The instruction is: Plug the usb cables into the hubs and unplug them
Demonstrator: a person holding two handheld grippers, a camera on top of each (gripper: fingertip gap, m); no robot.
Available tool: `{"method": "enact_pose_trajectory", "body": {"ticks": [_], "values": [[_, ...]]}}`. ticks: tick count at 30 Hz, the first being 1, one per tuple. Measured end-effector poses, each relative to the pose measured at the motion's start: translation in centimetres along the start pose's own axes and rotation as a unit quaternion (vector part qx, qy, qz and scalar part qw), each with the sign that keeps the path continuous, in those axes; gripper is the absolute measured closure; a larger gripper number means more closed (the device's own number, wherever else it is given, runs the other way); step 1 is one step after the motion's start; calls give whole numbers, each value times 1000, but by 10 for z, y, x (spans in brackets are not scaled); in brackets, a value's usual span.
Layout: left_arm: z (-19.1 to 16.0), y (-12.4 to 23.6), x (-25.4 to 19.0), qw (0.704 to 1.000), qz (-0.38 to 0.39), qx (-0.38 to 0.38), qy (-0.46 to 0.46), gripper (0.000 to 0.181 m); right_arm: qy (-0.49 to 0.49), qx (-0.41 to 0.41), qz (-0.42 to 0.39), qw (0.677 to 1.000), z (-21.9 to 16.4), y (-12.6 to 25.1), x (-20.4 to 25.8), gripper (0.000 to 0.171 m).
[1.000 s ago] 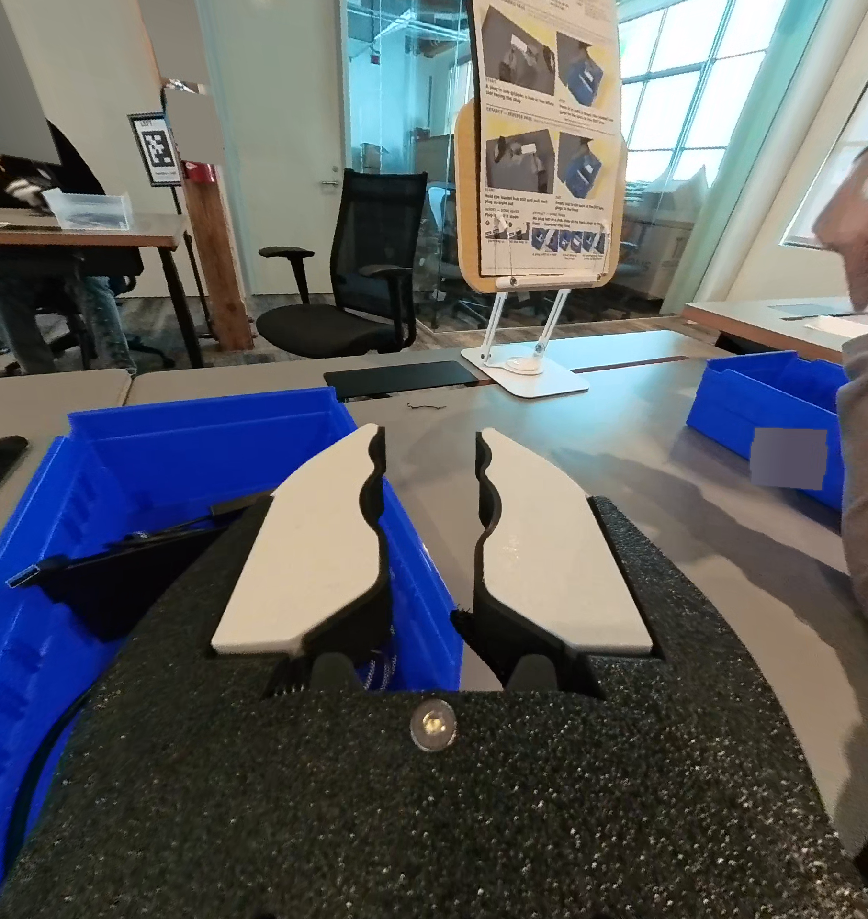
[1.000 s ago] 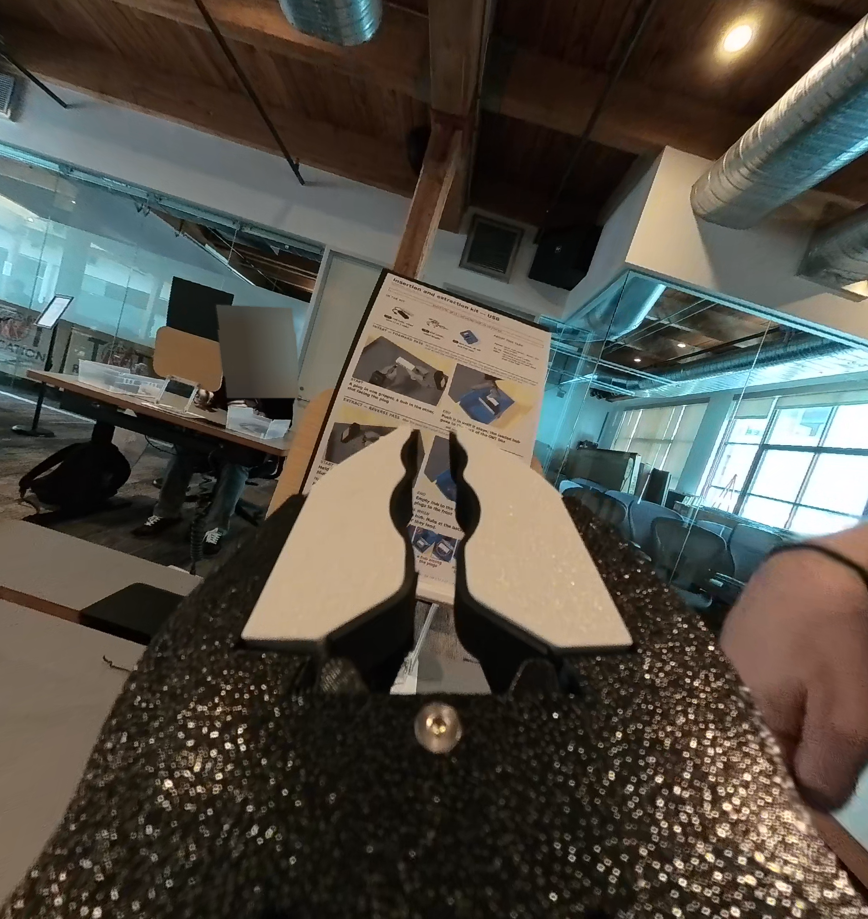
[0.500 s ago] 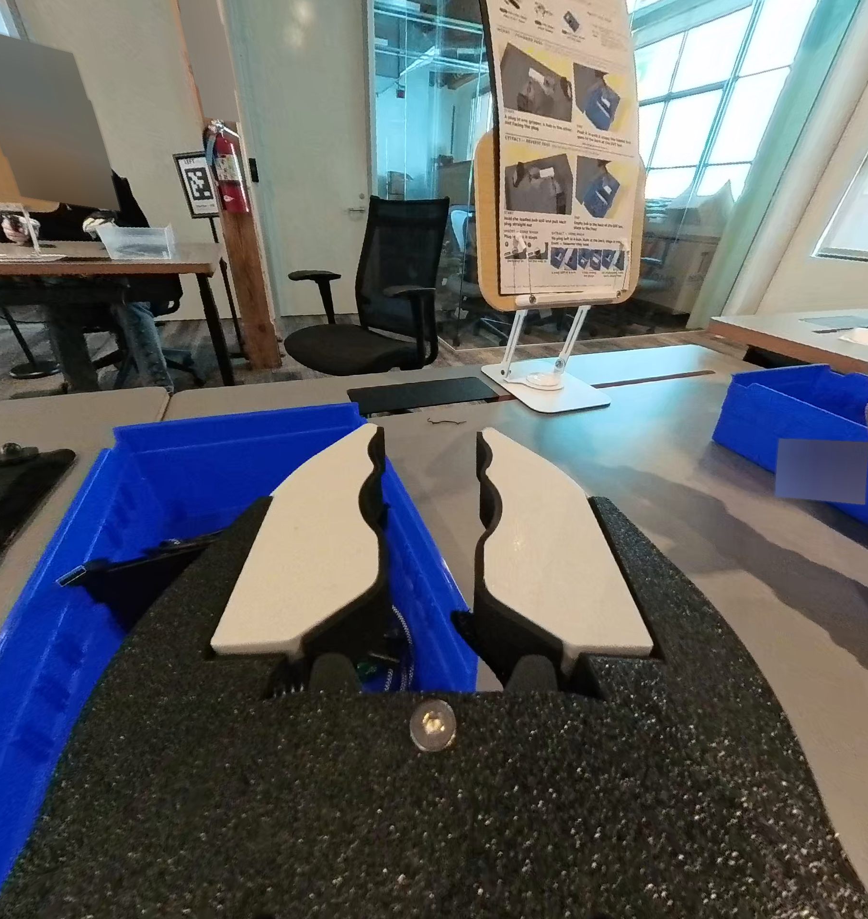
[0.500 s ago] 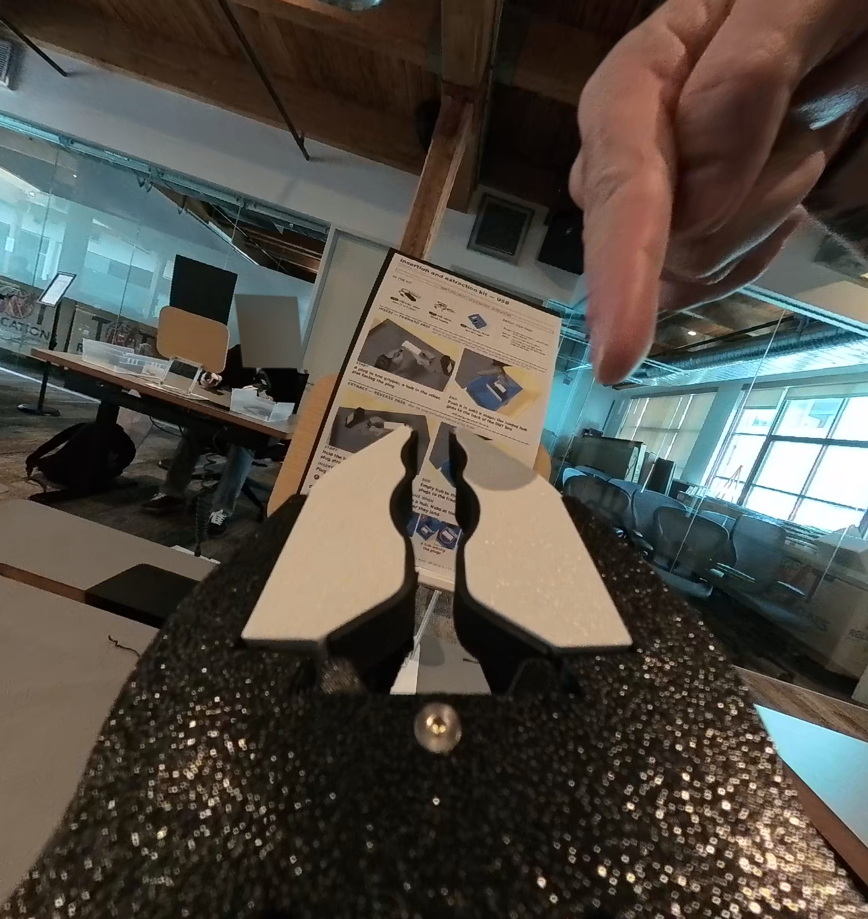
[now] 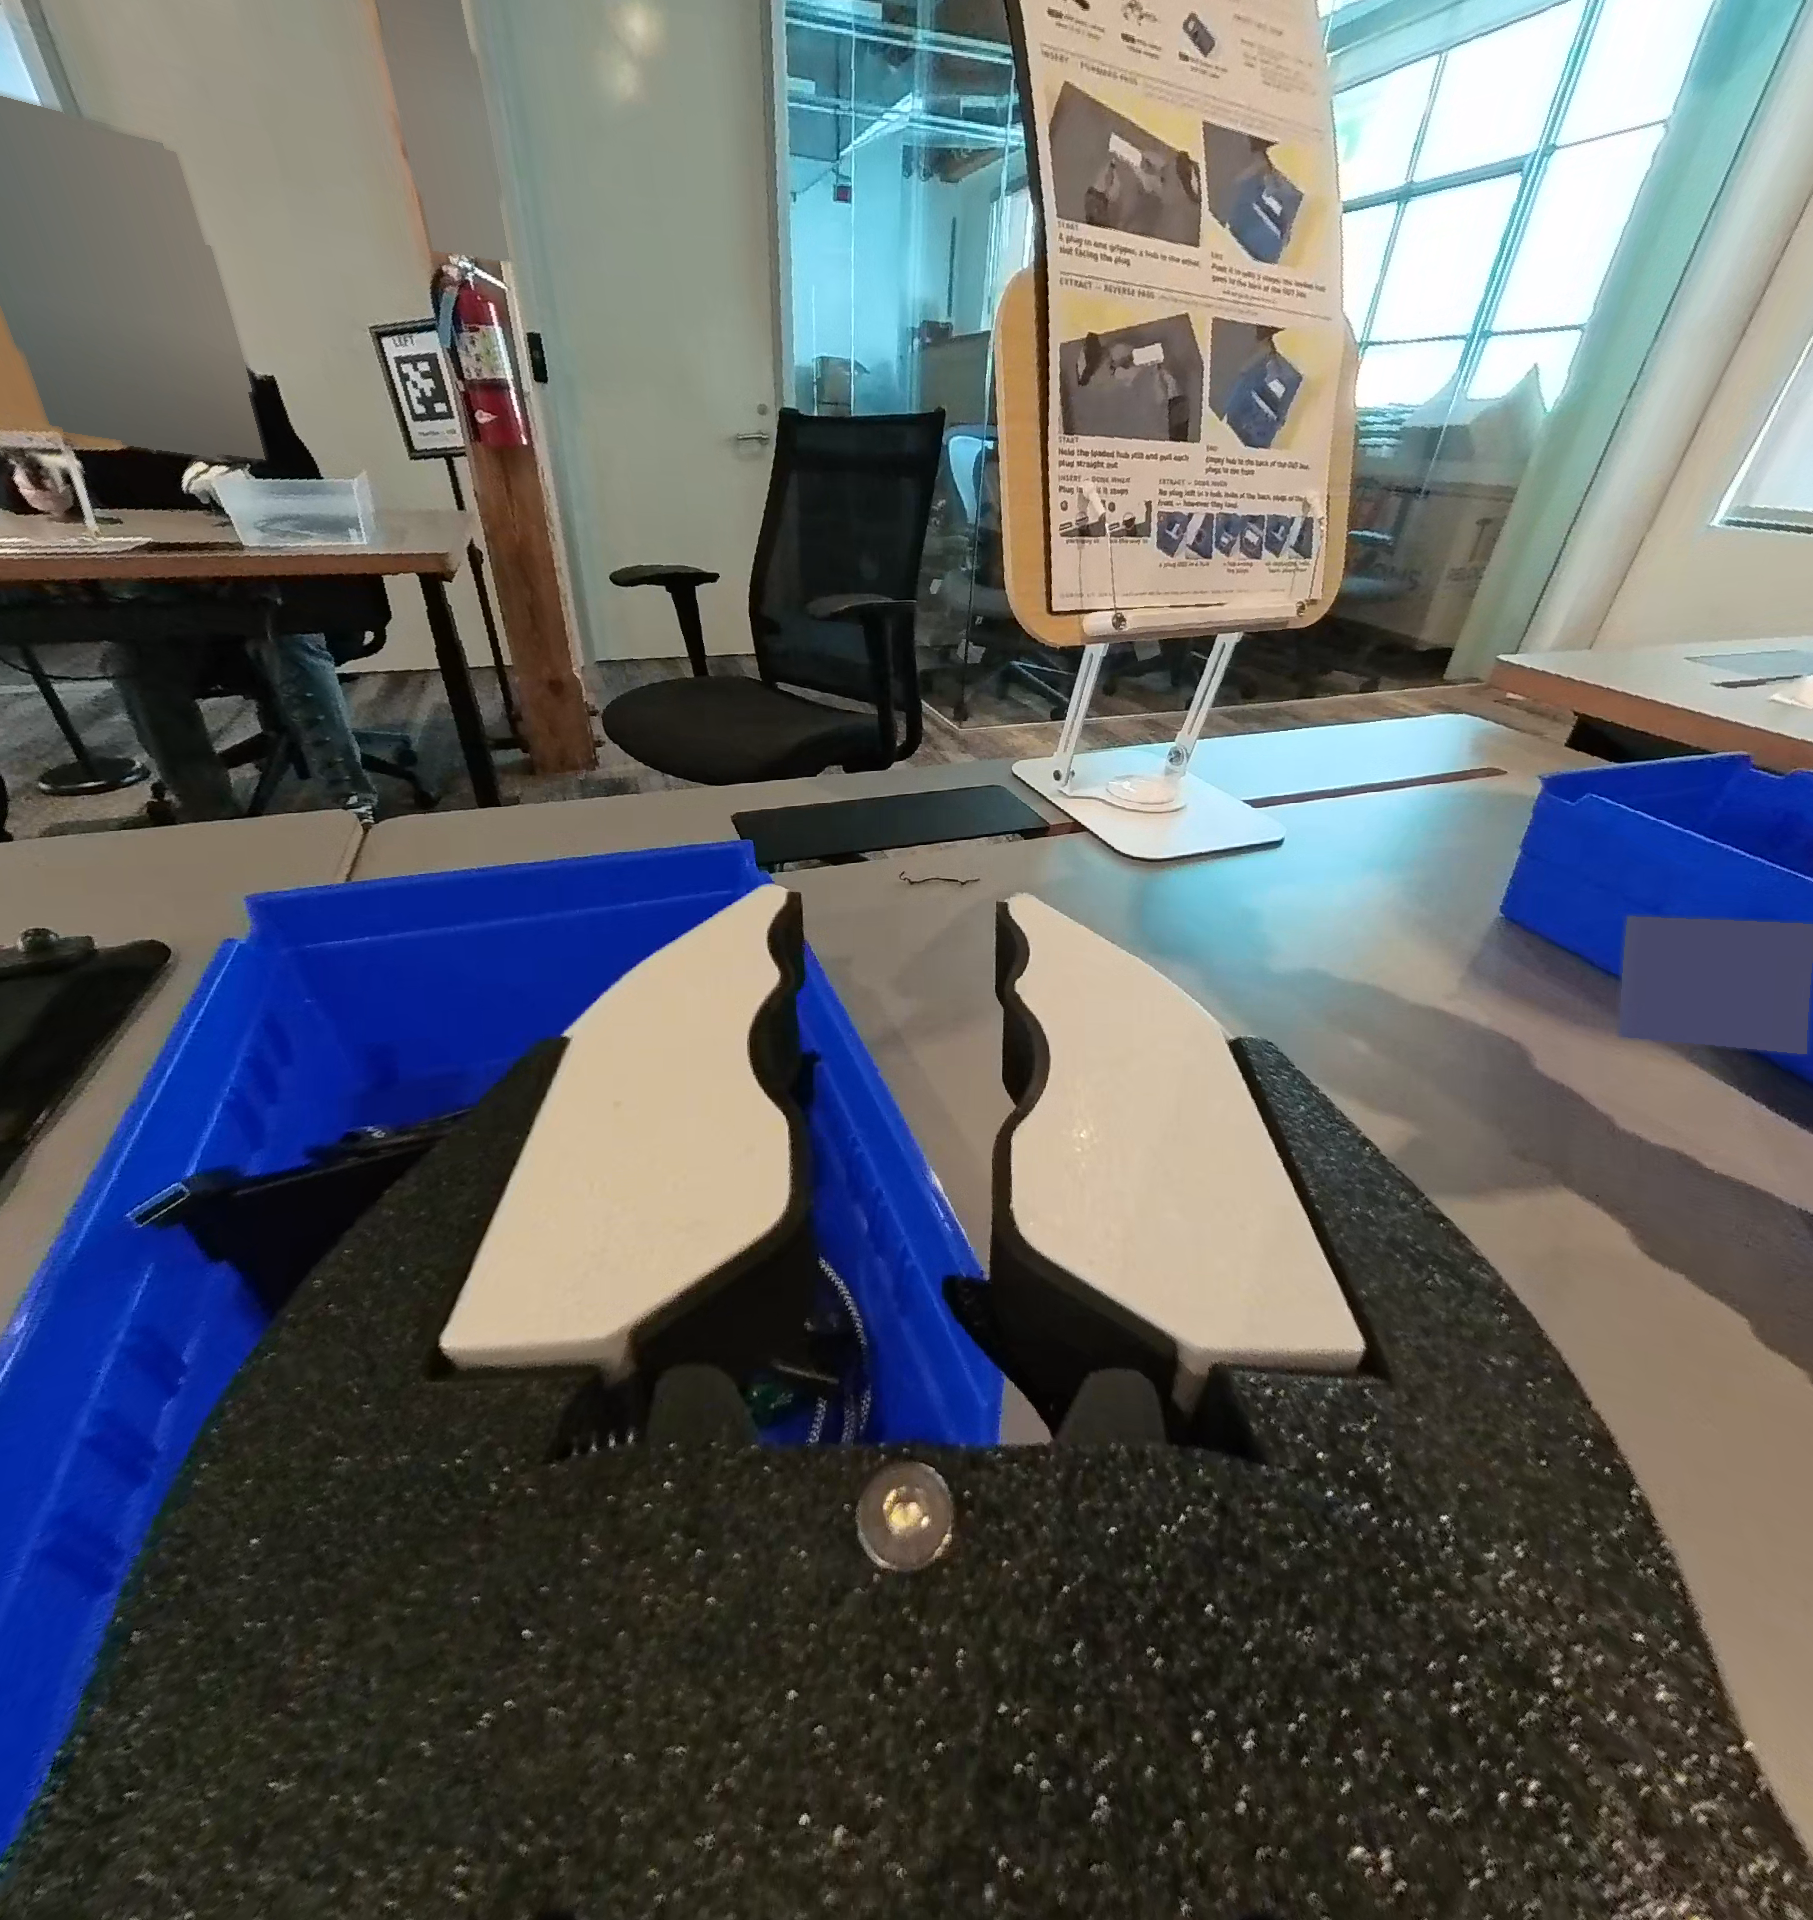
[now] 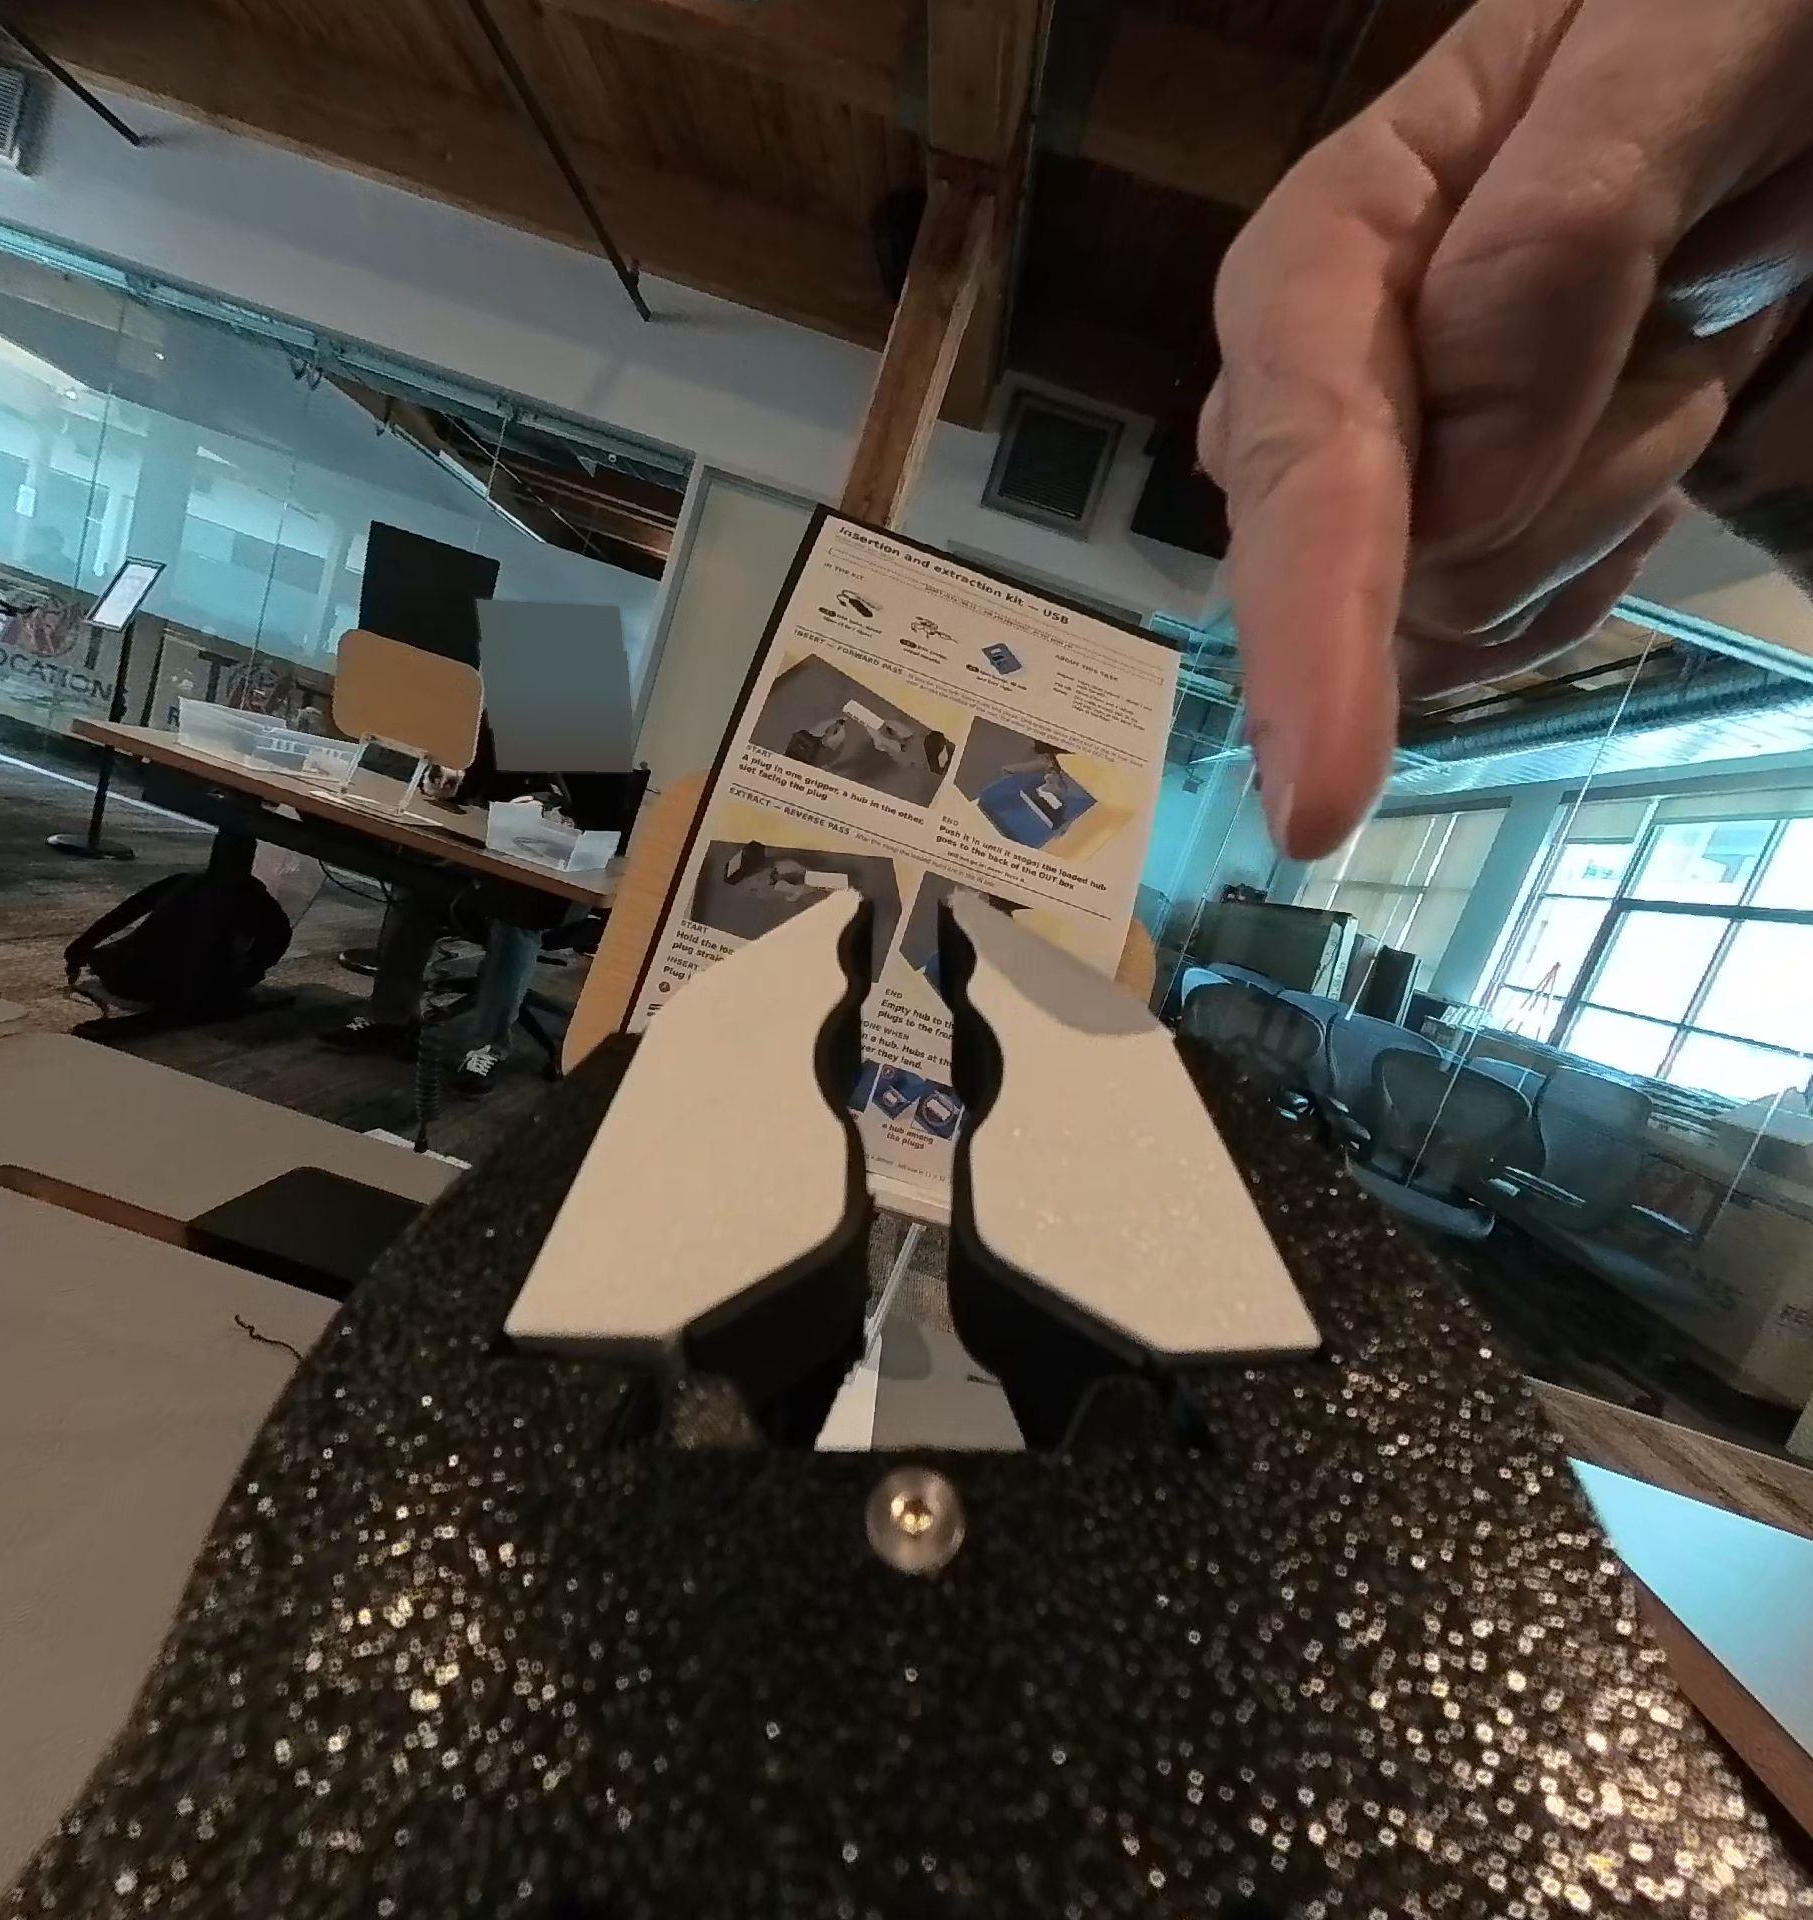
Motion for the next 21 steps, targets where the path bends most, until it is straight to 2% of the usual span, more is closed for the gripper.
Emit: {"method": "enact_pose_trajectory", "body": {"ticks": [15,21], "values": [[1,1,2,1000,10,-7,-2,146,1,1,-5,1000,-1,0,-1,160],[5,4,5,998,51,-42,9,136,4,-13,-29,999,-2,6,-8,160]]}}
Point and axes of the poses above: each gripper's, where its closed fingertips meet, y back along the fingers, z out of its top, x = y × z across the jaws, the point moved 9 cm from there along y, back along the fingers, and after that the axes turned 13 degrees about z, right-handed, at the moved point
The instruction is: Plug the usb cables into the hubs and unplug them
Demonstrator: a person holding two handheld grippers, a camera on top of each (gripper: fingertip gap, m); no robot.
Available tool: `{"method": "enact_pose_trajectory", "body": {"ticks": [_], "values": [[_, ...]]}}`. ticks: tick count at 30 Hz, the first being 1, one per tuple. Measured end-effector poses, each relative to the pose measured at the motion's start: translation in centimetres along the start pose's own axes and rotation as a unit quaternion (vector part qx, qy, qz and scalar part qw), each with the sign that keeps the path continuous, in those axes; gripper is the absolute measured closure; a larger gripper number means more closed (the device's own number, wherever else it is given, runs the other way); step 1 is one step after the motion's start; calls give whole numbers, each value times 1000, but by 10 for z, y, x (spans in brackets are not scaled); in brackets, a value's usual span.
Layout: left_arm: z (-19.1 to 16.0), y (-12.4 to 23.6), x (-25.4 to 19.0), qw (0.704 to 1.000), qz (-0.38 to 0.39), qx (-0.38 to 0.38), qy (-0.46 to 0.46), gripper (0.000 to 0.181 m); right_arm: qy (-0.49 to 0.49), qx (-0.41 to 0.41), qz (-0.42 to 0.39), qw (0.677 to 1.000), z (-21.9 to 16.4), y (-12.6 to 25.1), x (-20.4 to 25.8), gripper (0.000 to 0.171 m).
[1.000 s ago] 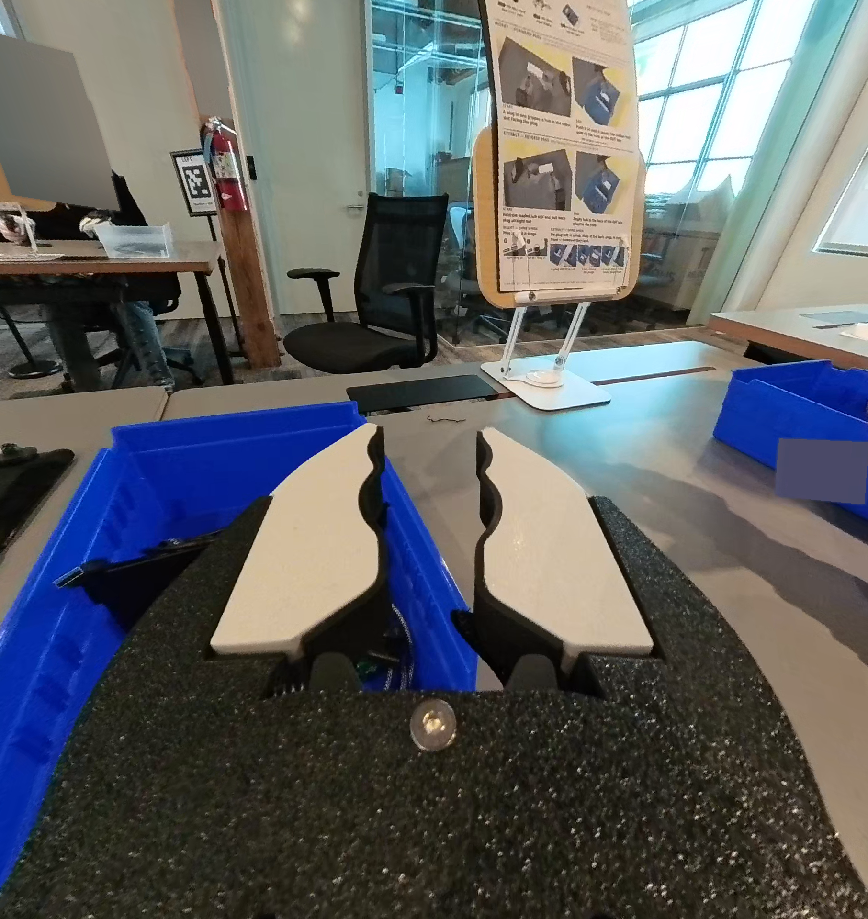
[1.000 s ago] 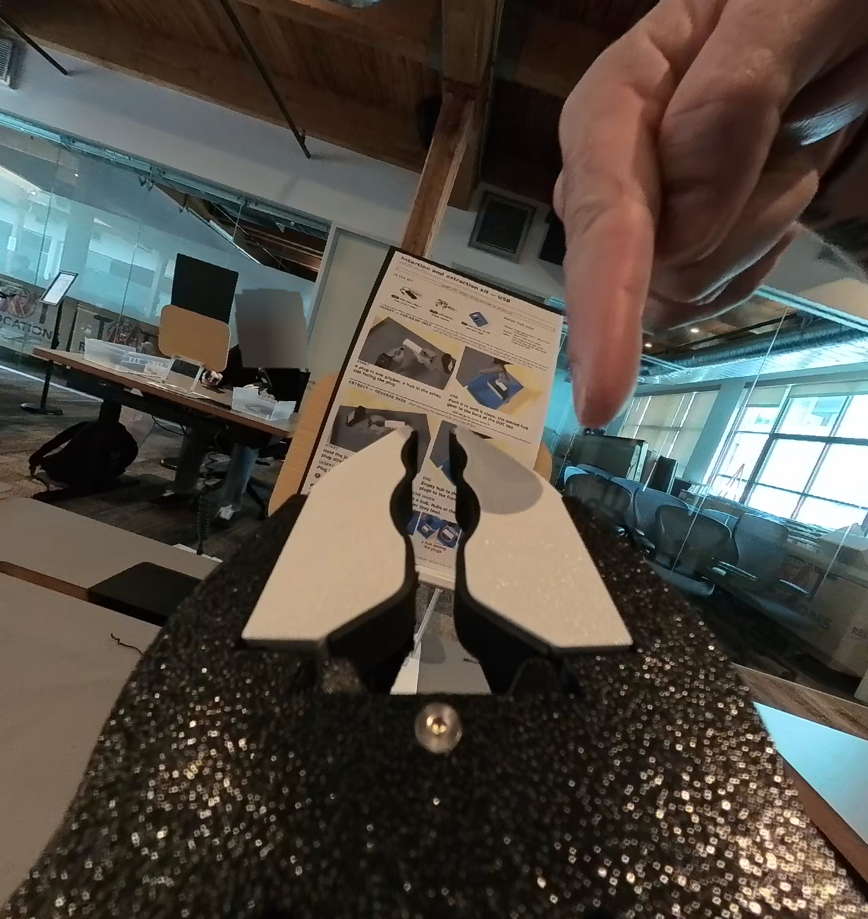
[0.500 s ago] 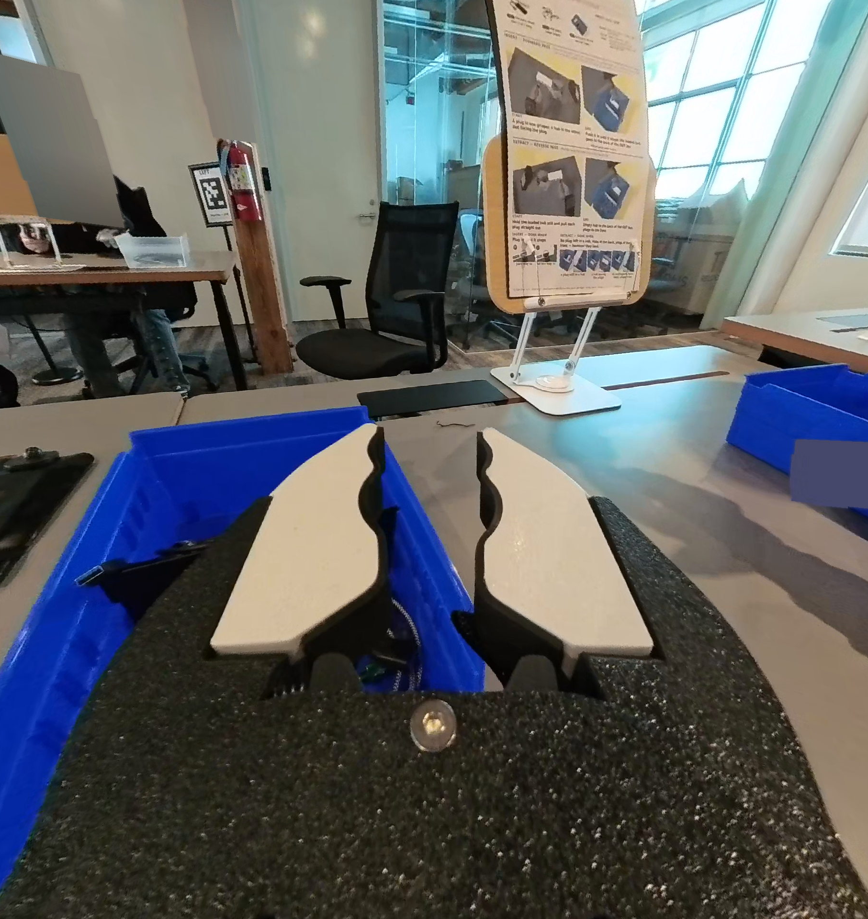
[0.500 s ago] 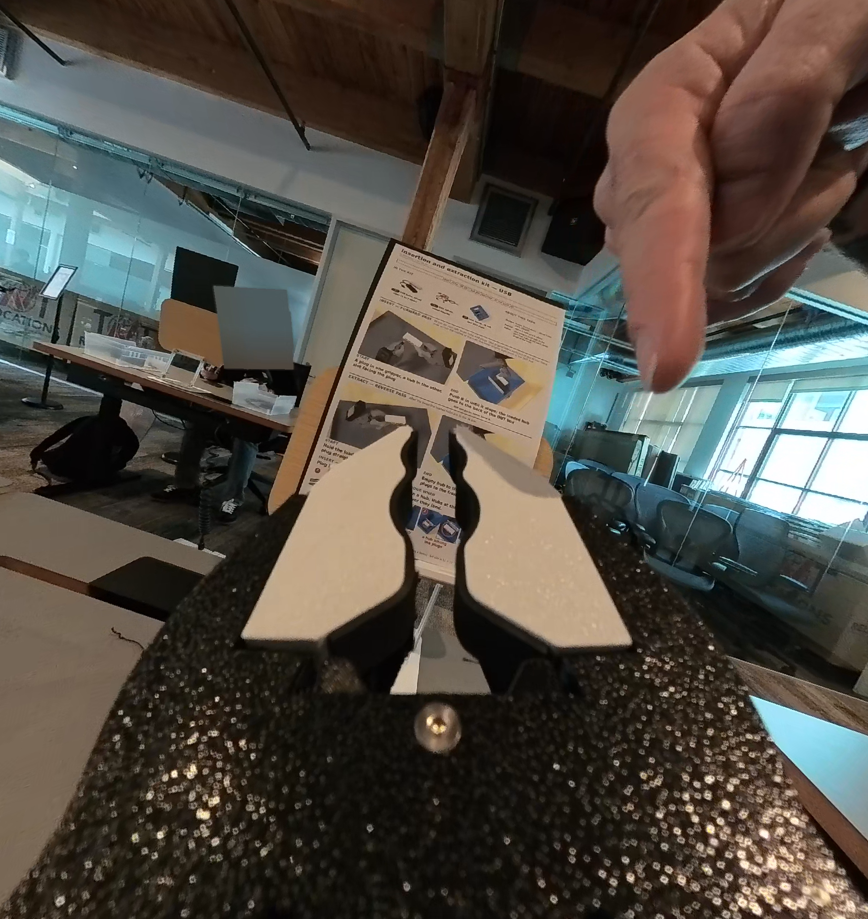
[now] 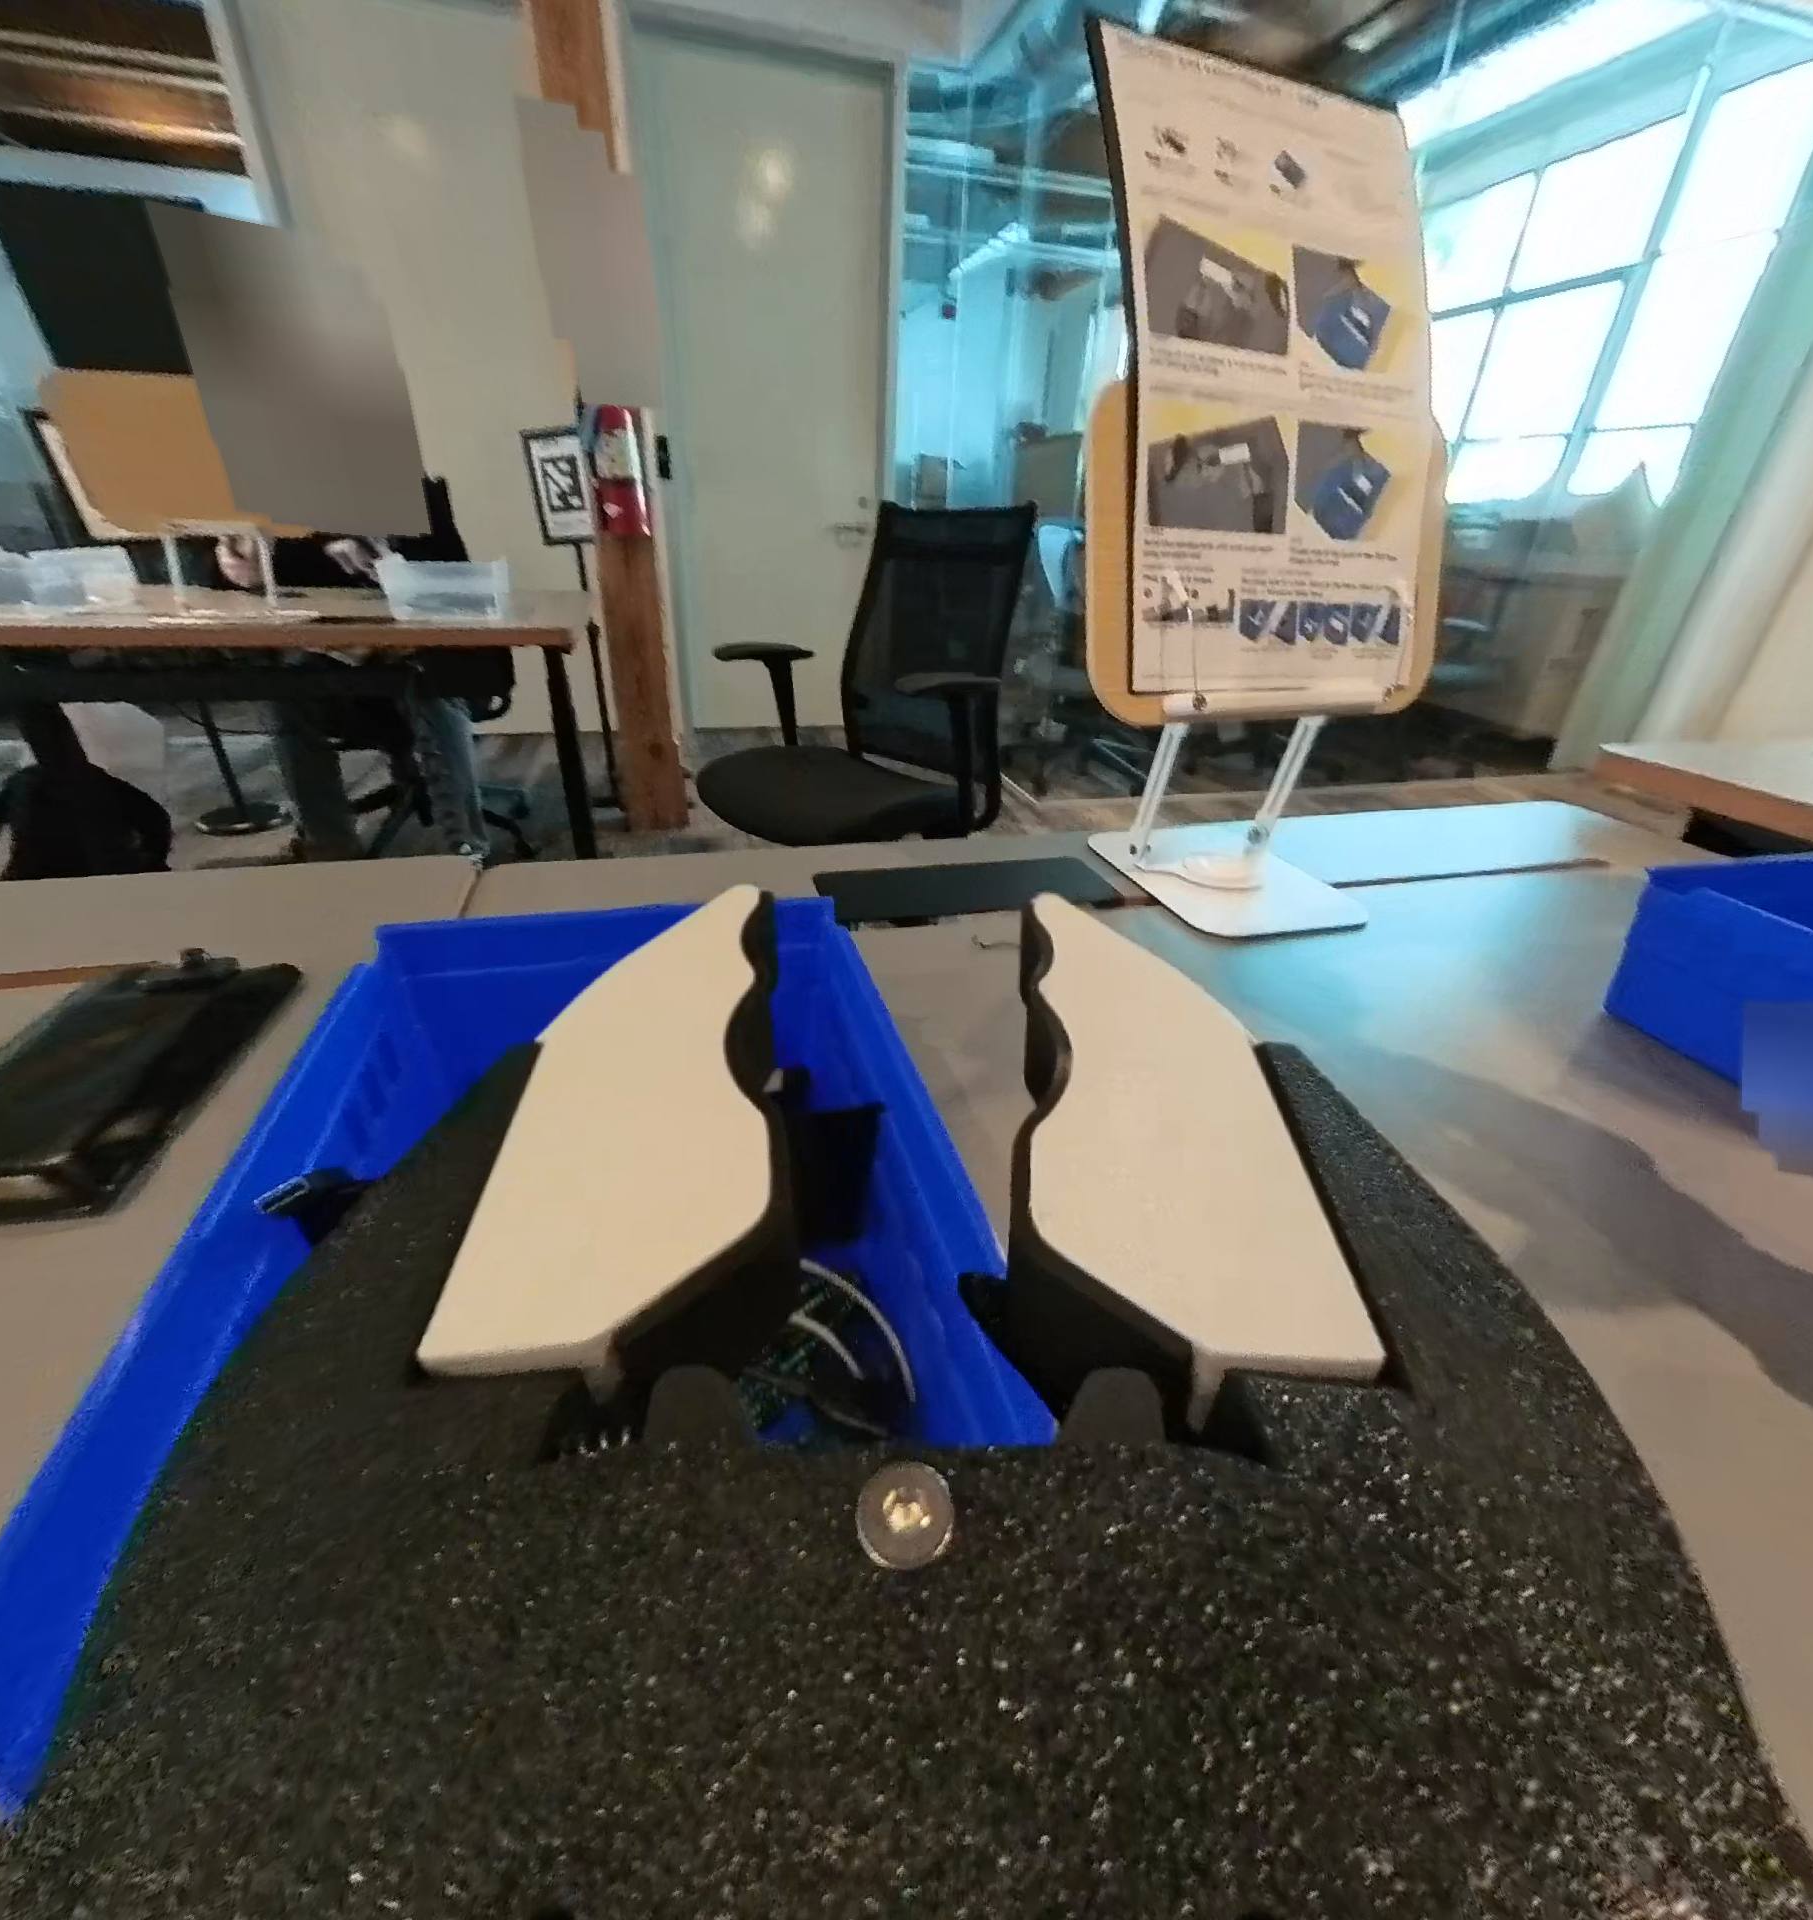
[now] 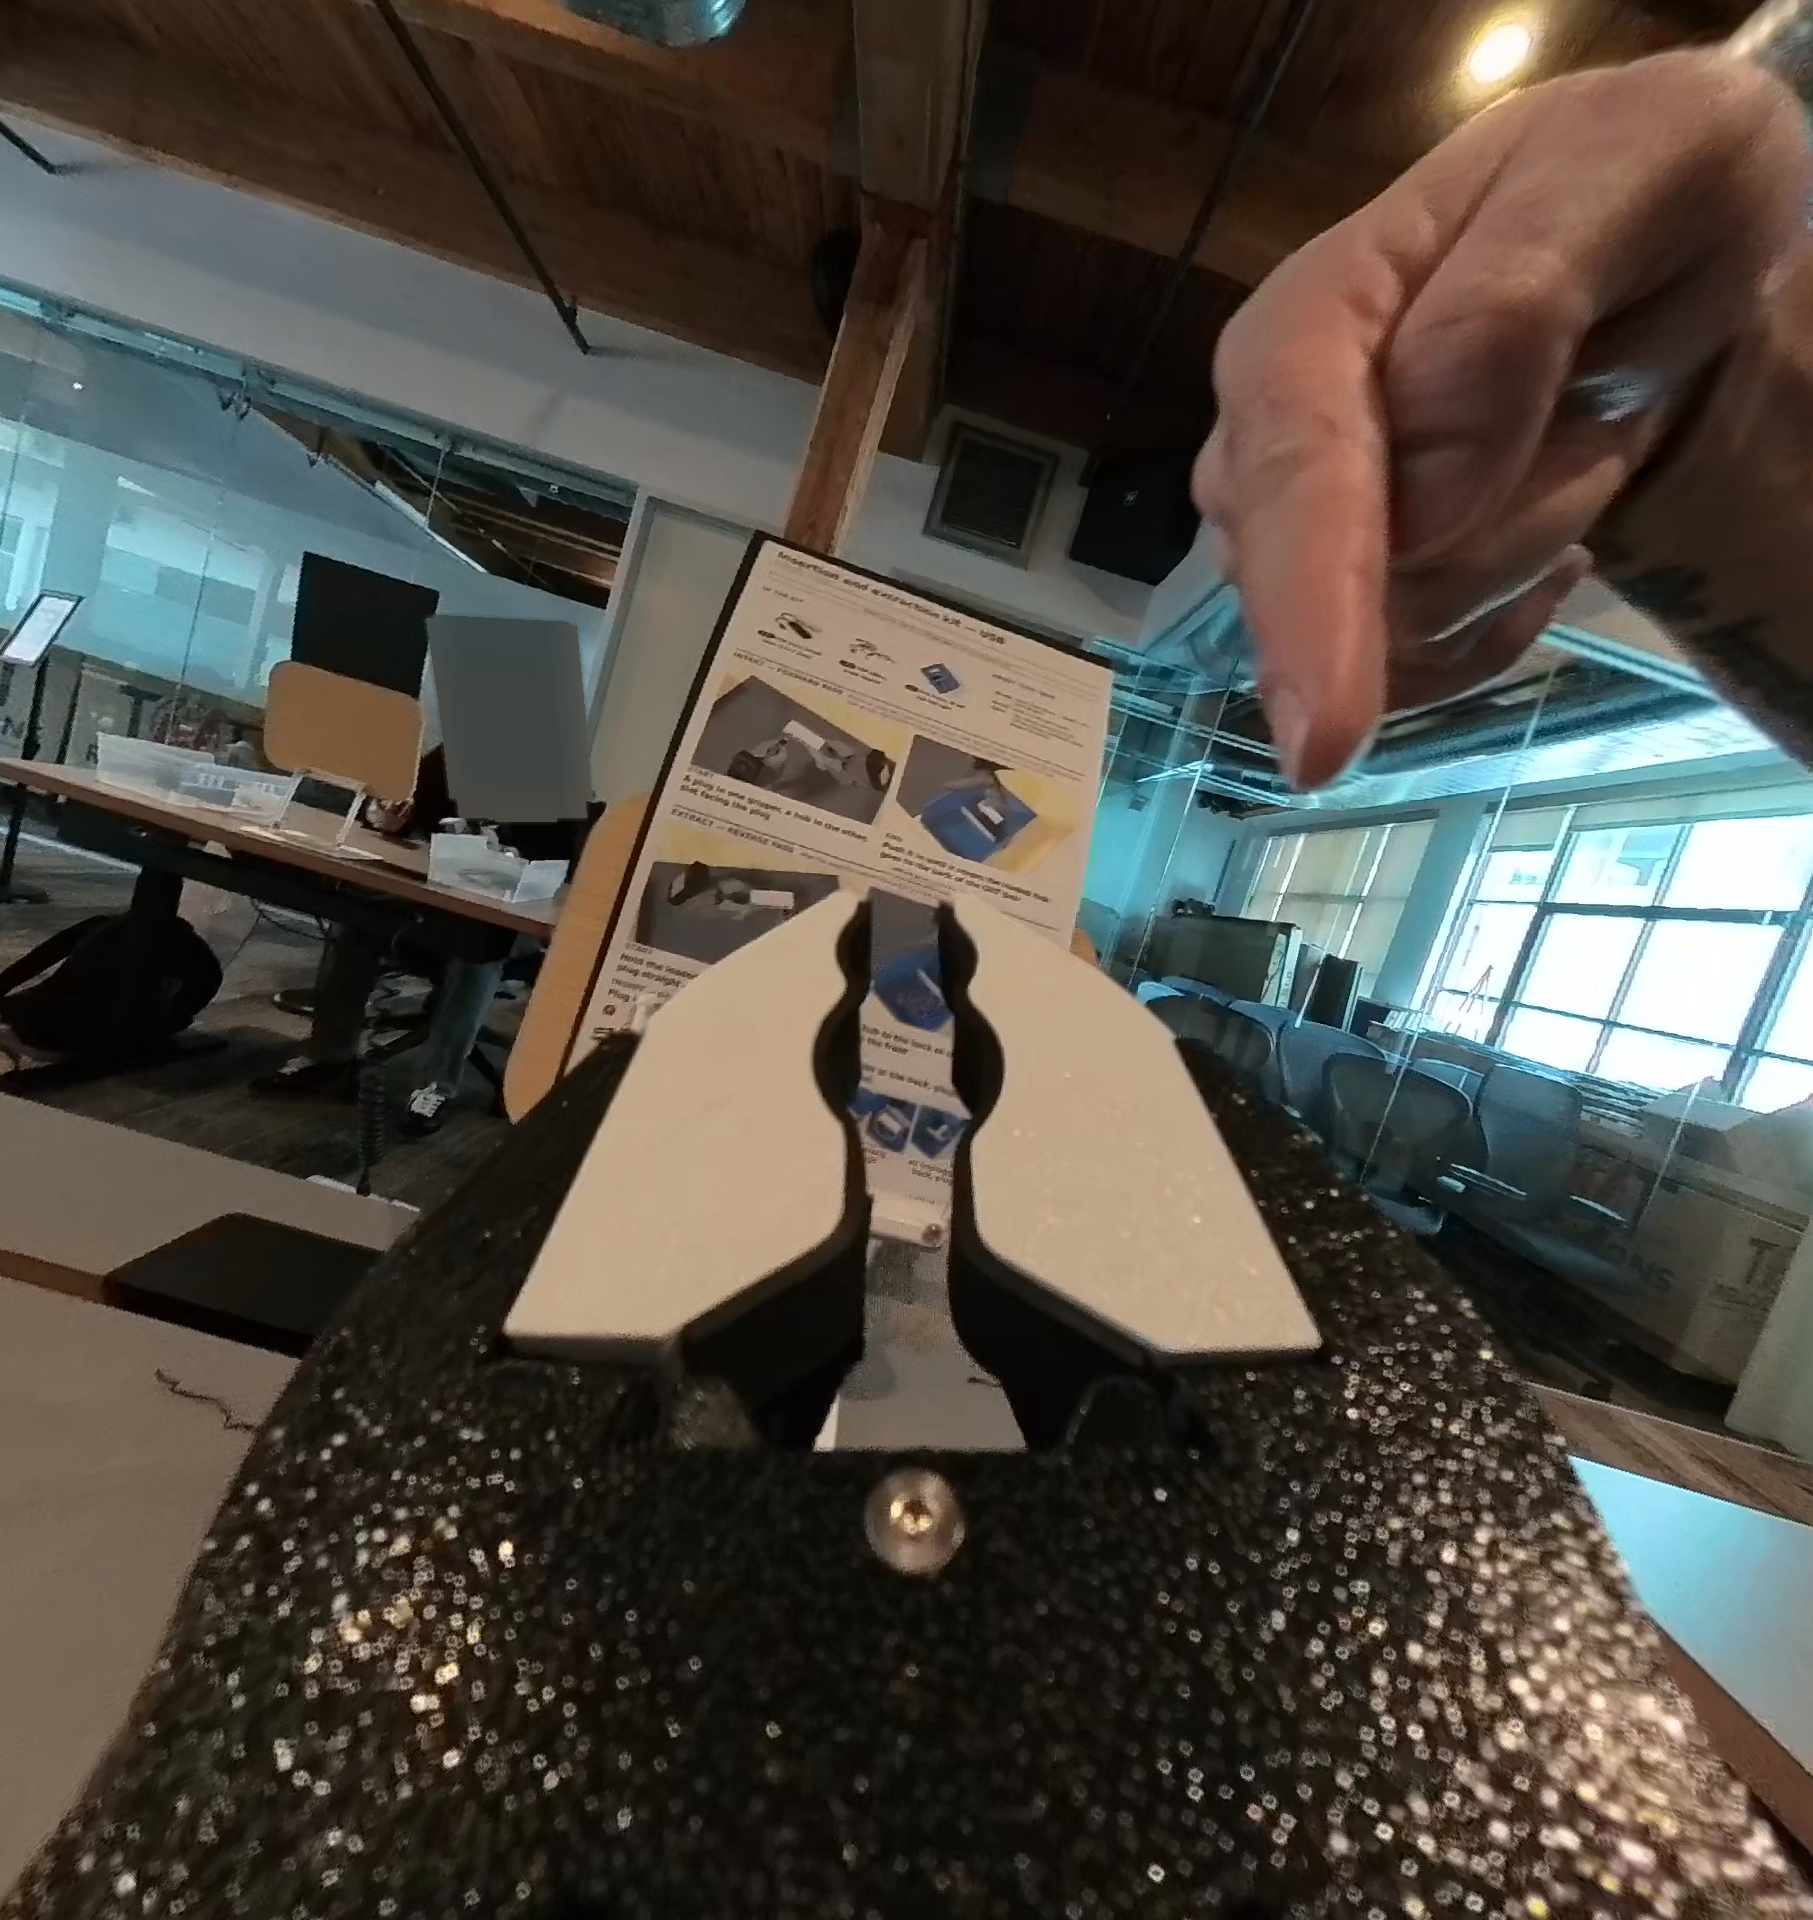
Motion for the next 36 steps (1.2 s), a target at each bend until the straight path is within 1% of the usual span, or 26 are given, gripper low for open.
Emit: {"method": "enact_pose_trajectory", "body": {"ticks": [5,8,12,13,18,23,27,31,36], "values": [[4,2,-2,999,13,-42,12,133,-20,-22,-9,1000,-2,8,-10,160],[6,4,0,998,28,-50,8,130,-29,-20,17,999,-4,4,-9,158],[6,8,12,996,67,-50,1,123,-19,-11,90,996,-5,-10,8,156],[7,10,16,995,82,-51,-4,124,-10,-6,103,995,-5,-14,14,155],[11,23,34,988,144,-57,-21,125,45,-2,108,993,-3,-27,39,156],[16,31,40,986,148,-81,-1,125,42,2,128,991,-4,-31,45,156],[18,33,39,983,159,-91,-15,126,31,10,140,990,-8,-33,44,156],[19,33,38,982,168,-79,-30,125,30,11,153,988,-8,-35,48,155],[17,31,39,982,174,-61,-35,120,43,15,156,987,-8,-38,55,154]]}}
Point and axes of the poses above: each gripper's, where its closed fingertips meet, y back along the fingers, z out of its top, x = y × z across the jaws, the point moved 9 cm from there along y, back along the fingers, and after that the axes turned 13 degrees about z, right-handed, at the moved point
